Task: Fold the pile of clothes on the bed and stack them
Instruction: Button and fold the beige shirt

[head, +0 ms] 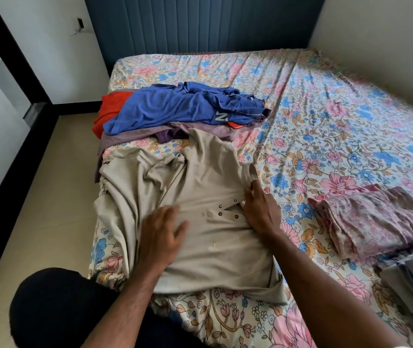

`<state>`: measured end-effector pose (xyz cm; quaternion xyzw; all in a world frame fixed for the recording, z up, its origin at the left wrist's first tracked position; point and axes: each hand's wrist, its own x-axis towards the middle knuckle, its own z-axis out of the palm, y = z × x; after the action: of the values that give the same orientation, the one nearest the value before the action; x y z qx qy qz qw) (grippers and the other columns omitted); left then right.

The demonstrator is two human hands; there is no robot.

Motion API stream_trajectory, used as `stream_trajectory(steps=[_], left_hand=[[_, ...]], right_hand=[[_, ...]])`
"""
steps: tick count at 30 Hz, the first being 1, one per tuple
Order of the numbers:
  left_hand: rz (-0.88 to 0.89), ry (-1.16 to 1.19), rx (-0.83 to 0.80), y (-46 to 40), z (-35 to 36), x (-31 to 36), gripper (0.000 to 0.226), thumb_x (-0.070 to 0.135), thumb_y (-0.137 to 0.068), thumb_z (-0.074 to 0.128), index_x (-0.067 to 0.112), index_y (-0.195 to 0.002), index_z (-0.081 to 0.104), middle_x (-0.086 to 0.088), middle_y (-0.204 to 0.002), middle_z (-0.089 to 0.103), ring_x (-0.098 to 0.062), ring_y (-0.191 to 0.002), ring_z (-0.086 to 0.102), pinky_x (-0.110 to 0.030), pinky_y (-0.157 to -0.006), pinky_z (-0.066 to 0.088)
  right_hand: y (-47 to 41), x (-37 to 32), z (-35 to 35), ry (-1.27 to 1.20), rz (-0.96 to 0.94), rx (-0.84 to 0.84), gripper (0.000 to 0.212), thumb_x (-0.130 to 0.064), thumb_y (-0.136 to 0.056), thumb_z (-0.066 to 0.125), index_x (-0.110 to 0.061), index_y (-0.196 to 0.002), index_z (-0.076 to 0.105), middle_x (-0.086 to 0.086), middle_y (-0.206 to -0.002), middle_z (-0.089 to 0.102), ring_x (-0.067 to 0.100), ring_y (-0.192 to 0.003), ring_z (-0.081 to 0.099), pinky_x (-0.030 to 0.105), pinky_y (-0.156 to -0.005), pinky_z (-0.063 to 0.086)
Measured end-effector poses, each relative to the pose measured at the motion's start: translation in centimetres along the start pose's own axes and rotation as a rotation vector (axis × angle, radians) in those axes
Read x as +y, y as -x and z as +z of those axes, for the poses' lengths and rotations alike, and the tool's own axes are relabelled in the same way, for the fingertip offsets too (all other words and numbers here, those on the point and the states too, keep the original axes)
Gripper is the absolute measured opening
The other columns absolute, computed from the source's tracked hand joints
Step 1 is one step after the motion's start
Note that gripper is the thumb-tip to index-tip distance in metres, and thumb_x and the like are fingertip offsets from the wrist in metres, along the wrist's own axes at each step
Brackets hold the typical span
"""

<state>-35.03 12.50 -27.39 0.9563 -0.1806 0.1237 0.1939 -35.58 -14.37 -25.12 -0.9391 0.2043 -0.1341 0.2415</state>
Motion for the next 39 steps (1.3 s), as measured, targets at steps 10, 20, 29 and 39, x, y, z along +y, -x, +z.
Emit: stream_trajectory(steps=[10,20,29,39], left_hand=[[-0.240,-0.384,-0.062,-0.2,-3.2,-3.7,0.035,0.025,-0.088,0.076,0.005,-0.112,0.061,-0.021,-0.095,0.064,-0.036,-0.071,0.063,-0.032,-0.052,0.033],[-0.245,-0.577,-0.537,5.0,-8.4,-3.9,0.039,0.011,-0.098,0.025,0.021,-0.134,0.039,-0.003,-0.132,0.059,-0.028,-0.116,0.061,-0.040,-0.086,0.049],[0.085,-0.229,-0.088,1.5,-7.0,1.1,0.029,0.030,-0.070,0.085,0.020,-0.092,0.069,-0.005,-0.090,0.062,-0.033,-0.087,0.063,-0.046,-0.071,0.051],[0.088,0.486,-0.180,2.1,2.4,7.9,0.045,0.068,-0.080,0.062,0.033,-0.108,0.073,0.016,-0.098,0.061,-0.006,-0.096,0.056,-0.039,-0.085,0.045]], right_hand=[[0.4,0.6,-0.2,-0.041,0.032,0.036,0.022,-0.036,-0.105,0.043,-0.017,-0.110,0.052,0.011,-0.083,0.067,0.032,-0.068,0.061,0.043,-0.064,0.054],[2.7,1.4,-4.6,0.094,-0.030,-0.111,0.024,-0.036,-0.100,0.048,-0.018,-0.099,0.063,0.002,-0.079,0.067,0.023,-0.065,0.063,0.037,-0.062,0.057],[3.4,1.9,-5.7,-0.115,0.041,-0.269,0.047,-0.074,-0.082,0.064,-0.031,-0.100,0.060,-0.007,-0.078,0.074,0.009,-0.069,0.070,0.030,-0.061,0.056],[3.9,1.3,-9.0,-0.235,-0.100,-0.485,0.033,-0.010,-0.079,0.083,-0.033,-0.096,0.069,-0.011,-0.092,0.068,0.007,-0.081,0.064,0.020,-0.064,0.051]])
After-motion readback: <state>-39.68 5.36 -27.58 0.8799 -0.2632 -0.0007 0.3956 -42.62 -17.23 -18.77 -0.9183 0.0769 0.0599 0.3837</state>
